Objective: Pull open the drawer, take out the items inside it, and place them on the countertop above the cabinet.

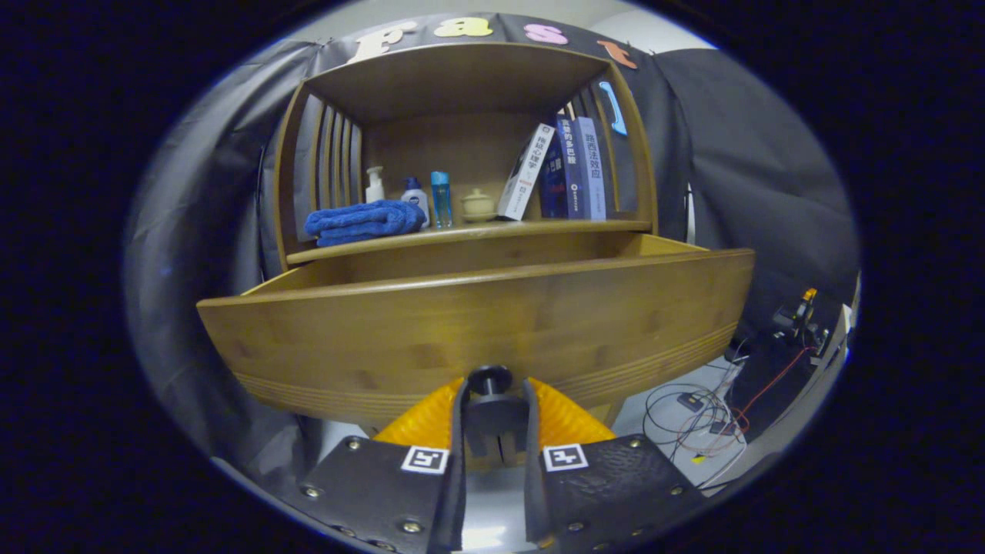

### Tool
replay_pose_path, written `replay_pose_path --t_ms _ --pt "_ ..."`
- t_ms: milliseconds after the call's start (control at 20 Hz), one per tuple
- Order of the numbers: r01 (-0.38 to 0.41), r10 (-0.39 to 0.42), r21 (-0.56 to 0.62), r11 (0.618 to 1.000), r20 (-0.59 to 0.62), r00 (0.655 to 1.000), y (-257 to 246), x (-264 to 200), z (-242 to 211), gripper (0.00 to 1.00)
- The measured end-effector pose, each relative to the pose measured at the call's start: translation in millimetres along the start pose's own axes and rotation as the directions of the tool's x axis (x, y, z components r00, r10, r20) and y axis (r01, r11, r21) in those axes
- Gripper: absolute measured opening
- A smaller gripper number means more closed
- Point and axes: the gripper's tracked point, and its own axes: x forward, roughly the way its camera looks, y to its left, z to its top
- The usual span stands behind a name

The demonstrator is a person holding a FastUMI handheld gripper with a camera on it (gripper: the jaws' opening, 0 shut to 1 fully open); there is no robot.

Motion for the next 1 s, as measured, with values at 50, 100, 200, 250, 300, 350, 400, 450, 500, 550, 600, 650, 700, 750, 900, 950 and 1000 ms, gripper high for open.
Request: replay_pose_path --t_ms 50,100,200,250,300,350,400,450,500,550,600,650,700,750,900,950,1000 --pt "0.0 0.0 0.0 1.0 -0.01 1.0 -0.6 -4.2 -2.5 0.31" --pt "-0.002 0.002 0.005 1.0 -0.021 1.0 -1.8 -9.8 -6.2 0.31" --pt "-0.009 0.009 0.004 1.0 -0.023 1.0 -2.8 -21.3 -8.9 0.31" --pt "-0.018 0.018 -0.003 1.0 -0.018 1.0 -2.4 -28.7 -10.2 0.31" --pt "-0.026 0.025 -0.02 0.999 -0.017 1.0 -2.8 -34.3 -12.9 0.31" --pt "-0.034 0.033 -0.044 0.998 -0.023 0.999 -3.3 -40.0 -16.6 0.31" --pt "-0.044 0.043 -0.06 0.997 -0.023 0.999 -2.8 -47.1 -19.4 0.31" --pt "-0.052 0.05 -0.068 0.996 -0.027 0.998 -3.6 -52.4 -21.4 0.31" --pt "-0.057 0.055 -0.069 0.996 -0.031 0.998 -4.8 -56.5 -23.6 0.31" --pt "-0.067 0.064 -0.063 0.996 -0.042 0.997 -4.1 -57.8 -25.7 0.31" --pt "-0.074 0.071 -0.058 0.996 -0.059 0.996 -4.0 -56.9 -26.5 0.31" --pt "-0.089 0.085 -0.05 0.995 -0.083 0.993 -3.3 -60.4 -29.0 0.31" --pt "-0.089 0.083 -0.054 0.995 -0.095 0.992 -3.6 -63.5 -26.8 0.35" --pt "-0.08 0.073 -0.069 0.994 -0.098 0.992 -8.8 -68.3 -24.0 0.44" --pt "-0.063 0.053 -0.128 0.99 -0.083 0.995 -21.7 -84.5 -12.8 0.74" --pt "-0.054 0.046 -0.125 0.991 -0.068 0.997 -24.9 -90.8 -3.8 0.84" --pt "-0.041 0.035 -0.11 0.993 -0.054 0.998 -28.0 -95.5 5.7 0.95"
